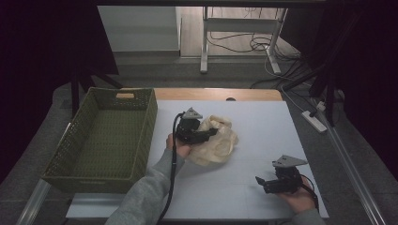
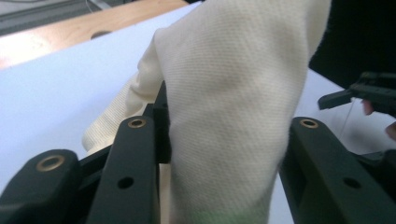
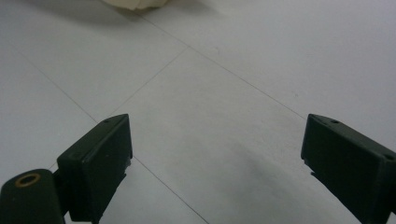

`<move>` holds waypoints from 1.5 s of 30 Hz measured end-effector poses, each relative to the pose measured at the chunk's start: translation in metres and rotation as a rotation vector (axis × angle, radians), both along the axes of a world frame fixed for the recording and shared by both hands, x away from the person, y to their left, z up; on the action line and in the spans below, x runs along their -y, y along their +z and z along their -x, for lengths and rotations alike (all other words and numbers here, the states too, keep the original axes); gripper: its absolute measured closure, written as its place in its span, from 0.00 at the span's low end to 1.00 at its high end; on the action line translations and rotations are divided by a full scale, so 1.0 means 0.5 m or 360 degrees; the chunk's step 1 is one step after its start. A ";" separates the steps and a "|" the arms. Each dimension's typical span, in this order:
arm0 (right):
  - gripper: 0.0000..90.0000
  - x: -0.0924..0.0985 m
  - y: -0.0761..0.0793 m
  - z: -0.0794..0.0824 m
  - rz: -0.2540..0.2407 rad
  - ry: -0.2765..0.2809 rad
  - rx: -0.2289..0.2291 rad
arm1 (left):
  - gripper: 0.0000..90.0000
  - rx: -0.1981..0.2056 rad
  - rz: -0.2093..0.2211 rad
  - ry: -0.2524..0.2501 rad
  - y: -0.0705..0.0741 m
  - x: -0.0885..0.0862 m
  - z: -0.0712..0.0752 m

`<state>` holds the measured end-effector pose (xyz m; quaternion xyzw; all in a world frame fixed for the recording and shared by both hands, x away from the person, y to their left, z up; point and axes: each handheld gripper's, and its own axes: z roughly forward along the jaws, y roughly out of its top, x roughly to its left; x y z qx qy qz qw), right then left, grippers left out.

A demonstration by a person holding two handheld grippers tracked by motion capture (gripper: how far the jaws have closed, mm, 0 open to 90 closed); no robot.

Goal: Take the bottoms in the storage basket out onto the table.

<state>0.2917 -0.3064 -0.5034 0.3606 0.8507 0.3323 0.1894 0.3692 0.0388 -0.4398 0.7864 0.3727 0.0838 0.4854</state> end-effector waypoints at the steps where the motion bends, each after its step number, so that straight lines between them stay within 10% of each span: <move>1: 0.10 0.000 0.000 0.000 0.0000 0.0000 -0.0001 | 0.67 -0.0006 -0.0004 0.0002 -0.003 0.001 -0.002; 21: 0.10 -0.001 -0.001 0.000 0.0007 0.0008 -0.0007 | 0.66 -0.0088 -0.0333 -0.0061 -0.093 0.052 -0.005; 33: 0.10 -0.001 -0.002 0.000 0.0008 0.0007 -0.0006 | 0.65 -0.0144 -0.0302 -0.0081 -0.105 0.048 -0.007; 45: 0.10 -0.001 -0.002 0.000 0.0002 0.0006 -0.0011 | 0.43 -0.0137 -0.0251 -0.0048 -0.098 0.046 -0.002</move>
